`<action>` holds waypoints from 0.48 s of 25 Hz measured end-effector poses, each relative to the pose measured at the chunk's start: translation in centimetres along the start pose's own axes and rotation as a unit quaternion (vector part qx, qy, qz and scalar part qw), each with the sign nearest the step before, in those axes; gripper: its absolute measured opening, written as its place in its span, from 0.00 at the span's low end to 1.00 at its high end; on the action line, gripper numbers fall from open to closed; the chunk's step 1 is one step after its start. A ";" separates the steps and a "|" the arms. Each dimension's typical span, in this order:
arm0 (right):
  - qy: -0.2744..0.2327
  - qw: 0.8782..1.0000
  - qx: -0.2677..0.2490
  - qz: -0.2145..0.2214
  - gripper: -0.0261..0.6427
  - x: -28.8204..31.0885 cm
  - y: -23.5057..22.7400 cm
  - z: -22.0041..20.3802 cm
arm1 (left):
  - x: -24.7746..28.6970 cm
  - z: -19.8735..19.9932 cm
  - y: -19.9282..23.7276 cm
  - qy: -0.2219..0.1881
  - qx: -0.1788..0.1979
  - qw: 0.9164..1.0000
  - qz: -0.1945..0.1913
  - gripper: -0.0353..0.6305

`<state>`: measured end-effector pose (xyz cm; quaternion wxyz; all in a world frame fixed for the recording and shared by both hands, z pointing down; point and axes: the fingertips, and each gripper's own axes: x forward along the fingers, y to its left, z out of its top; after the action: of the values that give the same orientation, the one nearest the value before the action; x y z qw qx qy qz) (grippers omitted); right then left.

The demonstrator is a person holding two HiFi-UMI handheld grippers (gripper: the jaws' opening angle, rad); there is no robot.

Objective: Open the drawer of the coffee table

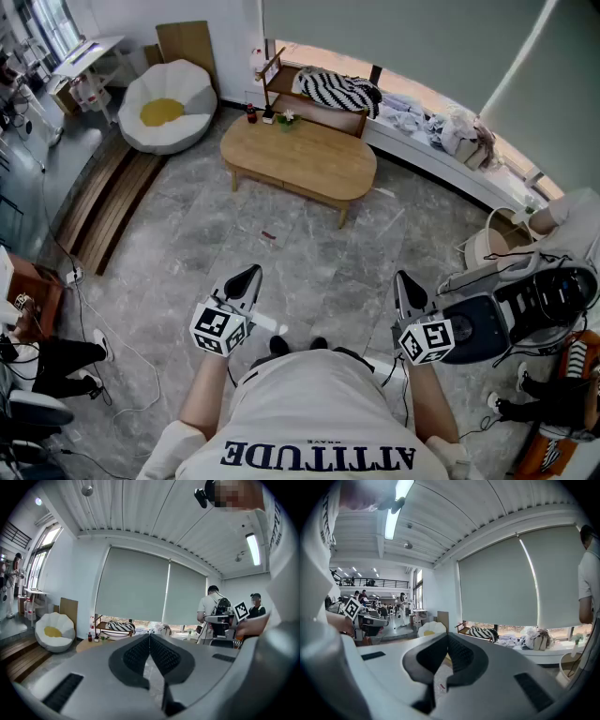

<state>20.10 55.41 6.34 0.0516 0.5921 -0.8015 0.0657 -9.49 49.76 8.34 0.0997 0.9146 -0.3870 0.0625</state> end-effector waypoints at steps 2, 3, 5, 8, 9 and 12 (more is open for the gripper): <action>-0.002 1.000 -0.002 0.000 0.07 -0.7 1.9 -0.5 | -1.9 -0.7 0.3 -0.002 0.001 1.000 -0.001 0.08; -0.003 1.000 -0.004 0.000 0.07 -1.1 2.8 -0.8 | -2.8 -1.1 0.4 -0.003 0.001 1.000 -0.002 0.08; -0.004 1.000 -0.006 -0.001 0.07 -2.0 4.3 -1.5 | -4.4 -1.9 0.4 -0.005 0.003 1.000 -0.003 0.08; -0.007 1.000 -0.007 -0.004 0.07 -3.2 6.0 -2.3 | -6.3 -2.8 0.4 -0.008 0.006 1.000 -0.005 0.08; -0.008 1.000 -0.007 -0.005 0.07 -3.4 6.4 -2.4 | -6.7 -2.9 0.4 -0.010 0.006 1.000 -0.006 0.08; -0.007 1.000 -0.007 -0.005 0.07 -3.2 6.1 -2.1 | -6.3 -2.6 0.4 -0.010 0.007 1.000 -0.007 0.08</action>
<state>15.21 60.51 7.66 0.0501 0.5959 -0.7996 0.0555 -14.29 54.47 9.67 0.0899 0.9183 -0.3815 0.0552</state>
